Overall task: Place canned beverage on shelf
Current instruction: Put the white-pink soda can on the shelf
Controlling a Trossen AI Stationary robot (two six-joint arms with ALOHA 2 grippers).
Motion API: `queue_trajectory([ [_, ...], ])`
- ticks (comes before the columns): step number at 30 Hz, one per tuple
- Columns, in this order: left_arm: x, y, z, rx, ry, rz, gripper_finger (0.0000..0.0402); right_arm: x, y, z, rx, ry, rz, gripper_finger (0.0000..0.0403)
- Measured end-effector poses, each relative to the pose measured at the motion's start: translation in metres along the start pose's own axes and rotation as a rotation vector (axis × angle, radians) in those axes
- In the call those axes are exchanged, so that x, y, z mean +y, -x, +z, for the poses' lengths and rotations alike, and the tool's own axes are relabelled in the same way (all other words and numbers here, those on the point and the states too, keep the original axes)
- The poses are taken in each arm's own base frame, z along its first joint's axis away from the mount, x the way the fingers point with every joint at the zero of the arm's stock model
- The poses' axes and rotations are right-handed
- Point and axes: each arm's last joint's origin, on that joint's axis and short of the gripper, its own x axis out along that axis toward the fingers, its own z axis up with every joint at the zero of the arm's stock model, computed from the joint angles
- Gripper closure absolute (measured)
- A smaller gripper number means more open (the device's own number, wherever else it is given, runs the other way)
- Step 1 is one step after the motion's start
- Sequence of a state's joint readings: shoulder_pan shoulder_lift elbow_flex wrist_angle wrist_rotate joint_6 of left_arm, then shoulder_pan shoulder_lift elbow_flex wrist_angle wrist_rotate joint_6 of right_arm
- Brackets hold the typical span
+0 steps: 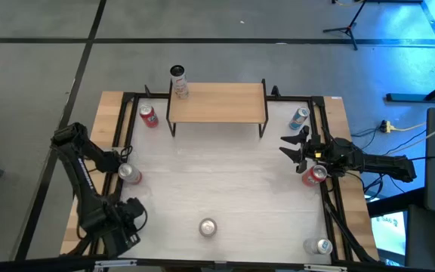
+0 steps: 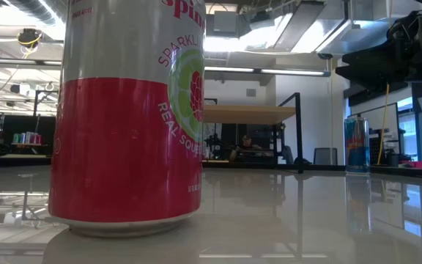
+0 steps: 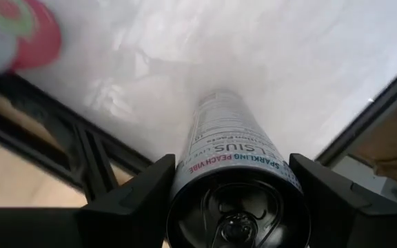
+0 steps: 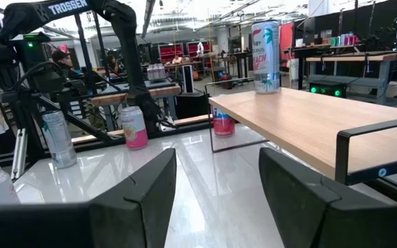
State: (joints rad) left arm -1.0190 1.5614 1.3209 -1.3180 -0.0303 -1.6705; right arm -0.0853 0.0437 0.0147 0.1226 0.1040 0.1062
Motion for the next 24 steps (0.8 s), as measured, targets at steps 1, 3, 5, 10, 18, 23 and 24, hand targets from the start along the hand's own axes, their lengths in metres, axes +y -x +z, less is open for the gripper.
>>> queue_trajectory([
  [1,0.001,0.002,0.005,-0.002,-0.006,-0.001,0.0172,0.000,0.000,0.000,0.000,0.000,0.000,0.0198],
  [3,0.005,0.007,0.015,-0.003,-0.021,-0.010,0.0172,0.000,0.000,0.000,0.000,-0.002,0.000,0.0198],
  [5,0.008,0.011,0.025,-0.005,-0.040,-0.027,0.0172,0.000,0.000,0.000,0.000,-0.016,0.000,0.0198],
  [10,0.023,0.026,0.053,0.001,-0.064,-0.081,0.0172,0.000,0.000,0.000,-0.001,-0.026,0.000,0.0198],
  [18,0.042,0.039,0.087,-0.066,-0.119,-0.125,0.0172,0.000,0.000,-0.001,0.005,-0.027,0.002,0.0198],
  [23,0.044,0.036,0.105,-0.104,-0.161,-0.091,0.0171,0.000,0.000,-0.003,0.031,-0.038,-0.001,0.0198],
  [24,0.044,0.034,0.109,-0.104,-0.168,-0.083,0.0166,0.000,0.000,-0.004,0.036,-0.042,-0.002,0.0198],
])
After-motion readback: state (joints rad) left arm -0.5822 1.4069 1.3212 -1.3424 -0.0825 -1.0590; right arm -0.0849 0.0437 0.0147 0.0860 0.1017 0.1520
